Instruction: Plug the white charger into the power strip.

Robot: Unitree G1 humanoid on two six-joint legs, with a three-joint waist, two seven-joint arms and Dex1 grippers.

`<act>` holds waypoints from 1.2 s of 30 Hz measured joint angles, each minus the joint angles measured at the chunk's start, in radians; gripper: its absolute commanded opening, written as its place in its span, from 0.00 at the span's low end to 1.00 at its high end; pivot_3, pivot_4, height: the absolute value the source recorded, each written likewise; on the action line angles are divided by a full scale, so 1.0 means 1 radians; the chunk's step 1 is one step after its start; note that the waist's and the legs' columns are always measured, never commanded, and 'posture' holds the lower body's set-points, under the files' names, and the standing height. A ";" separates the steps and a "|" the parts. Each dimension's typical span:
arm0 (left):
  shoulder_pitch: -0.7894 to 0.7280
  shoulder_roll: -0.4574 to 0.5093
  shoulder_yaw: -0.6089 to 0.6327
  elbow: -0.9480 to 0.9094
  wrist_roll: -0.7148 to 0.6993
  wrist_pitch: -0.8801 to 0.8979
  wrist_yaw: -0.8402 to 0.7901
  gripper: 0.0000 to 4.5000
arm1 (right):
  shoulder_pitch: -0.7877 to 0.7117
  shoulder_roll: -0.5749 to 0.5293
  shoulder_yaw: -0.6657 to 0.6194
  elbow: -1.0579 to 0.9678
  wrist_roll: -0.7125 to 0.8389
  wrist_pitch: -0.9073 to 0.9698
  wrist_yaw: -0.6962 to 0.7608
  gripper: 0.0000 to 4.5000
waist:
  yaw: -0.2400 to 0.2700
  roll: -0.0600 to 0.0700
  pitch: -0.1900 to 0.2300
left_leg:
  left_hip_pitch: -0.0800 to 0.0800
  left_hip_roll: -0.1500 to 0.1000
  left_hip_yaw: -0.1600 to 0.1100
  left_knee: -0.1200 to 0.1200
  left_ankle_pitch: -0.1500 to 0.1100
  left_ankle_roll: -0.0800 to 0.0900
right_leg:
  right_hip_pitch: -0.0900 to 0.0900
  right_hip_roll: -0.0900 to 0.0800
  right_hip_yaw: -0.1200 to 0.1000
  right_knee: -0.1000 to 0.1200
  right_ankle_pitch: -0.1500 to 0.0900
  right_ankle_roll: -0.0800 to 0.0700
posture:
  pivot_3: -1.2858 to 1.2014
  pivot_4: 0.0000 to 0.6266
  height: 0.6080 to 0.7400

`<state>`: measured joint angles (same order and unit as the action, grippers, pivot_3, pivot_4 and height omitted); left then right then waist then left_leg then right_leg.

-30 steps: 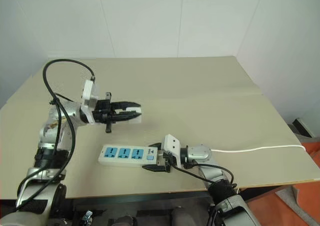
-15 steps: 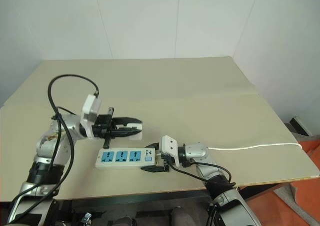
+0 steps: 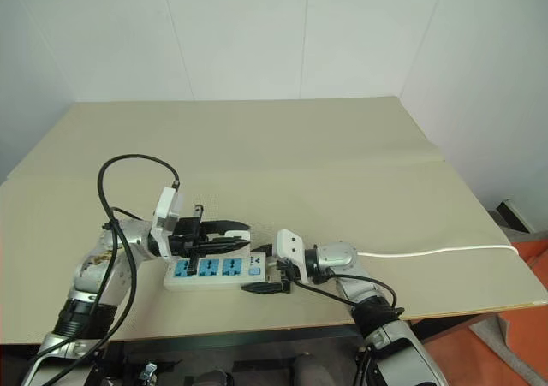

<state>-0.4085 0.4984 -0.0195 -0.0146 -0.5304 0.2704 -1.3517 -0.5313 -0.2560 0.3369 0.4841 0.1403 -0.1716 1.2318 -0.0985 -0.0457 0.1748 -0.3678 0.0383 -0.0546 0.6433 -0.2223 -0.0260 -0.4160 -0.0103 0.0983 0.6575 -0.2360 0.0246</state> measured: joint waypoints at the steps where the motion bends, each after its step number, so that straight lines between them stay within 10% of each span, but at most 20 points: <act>1: 0.003 0.000 -0.001 0.001 0.000 -0.007 -0.003 0.22 | 0.000 0.000 0.000 0.000 0.000 0.001 0.001 0.76 | 0.000 0.000 0.000 | 0.000 0.000 0.000 0.000 0.000 0.000 | 0.000 0.000 0.000 0.000 0.000 0.000 | 0.52 0.24 1.00; 36: 0.012 0.023 -0.063 0.128 0.044 -0.143 -0.122 0.22 | -0.002 -0.012 0.000 -0.019 0.000 0.030 0.003 0.76 | 0.004 0.004 -0.002 | 0.000 0.000 0.000 0.000 0.000 0.000 | 0.000 0.000 0.000 -0.001 0.000 0.000 | 0.52 0.24 1.00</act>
<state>-0.3968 0.5213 -0.0828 0.1137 -0.4859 0.1272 -1.4733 -0.5332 -0.2680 0.3369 0.4656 0.1404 -0.1420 1.2349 -0.0945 -0.0417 0.1727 -0.3681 0.0381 -0.0545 0.6430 -0.2224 -0.0260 -0.4158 -0.0105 0.0983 0.6563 -0.2362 0.0246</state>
